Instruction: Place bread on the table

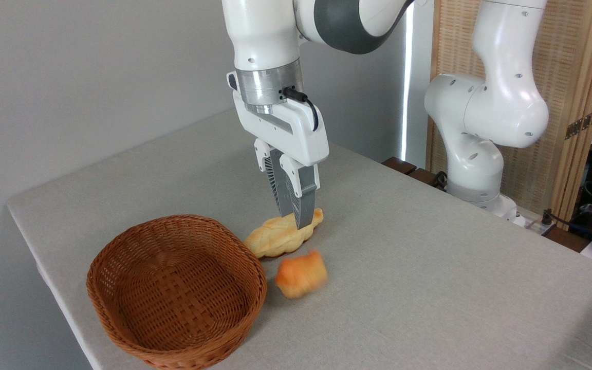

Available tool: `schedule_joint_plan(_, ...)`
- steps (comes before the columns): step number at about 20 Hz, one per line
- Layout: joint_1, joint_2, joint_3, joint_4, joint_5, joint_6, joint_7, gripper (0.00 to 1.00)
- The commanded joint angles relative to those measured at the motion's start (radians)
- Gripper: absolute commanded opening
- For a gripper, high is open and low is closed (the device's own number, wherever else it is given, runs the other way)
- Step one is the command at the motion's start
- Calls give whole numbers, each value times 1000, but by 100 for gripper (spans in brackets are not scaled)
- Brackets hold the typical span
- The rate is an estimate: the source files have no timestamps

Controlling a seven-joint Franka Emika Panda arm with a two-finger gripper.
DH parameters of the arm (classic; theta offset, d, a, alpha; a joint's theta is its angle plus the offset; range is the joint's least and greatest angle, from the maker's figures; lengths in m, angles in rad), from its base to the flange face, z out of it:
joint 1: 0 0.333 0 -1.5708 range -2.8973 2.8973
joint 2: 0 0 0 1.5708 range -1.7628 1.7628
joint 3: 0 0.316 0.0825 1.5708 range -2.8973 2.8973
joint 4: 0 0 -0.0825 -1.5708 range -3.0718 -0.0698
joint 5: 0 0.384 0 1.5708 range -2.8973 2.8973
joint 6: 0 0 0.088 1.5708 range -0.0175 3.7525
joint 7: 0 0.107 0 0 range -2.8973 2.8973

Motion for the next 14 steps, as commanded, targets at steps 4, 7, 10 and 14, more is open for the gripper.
schedule_joint_plan(4, -1, -22, 9, -3, 15, -7, 11, 100)
schedule_joint_plan(7, 1, -20, 8, 9, 14, -7, -3, 100)
schedule_joint_plan(10, -1, 0, 6, 58, 11, -7, -72, 100)
schedule_joint_plan(14, -4, 90, -2, 211, 11, -76, -187, 100)
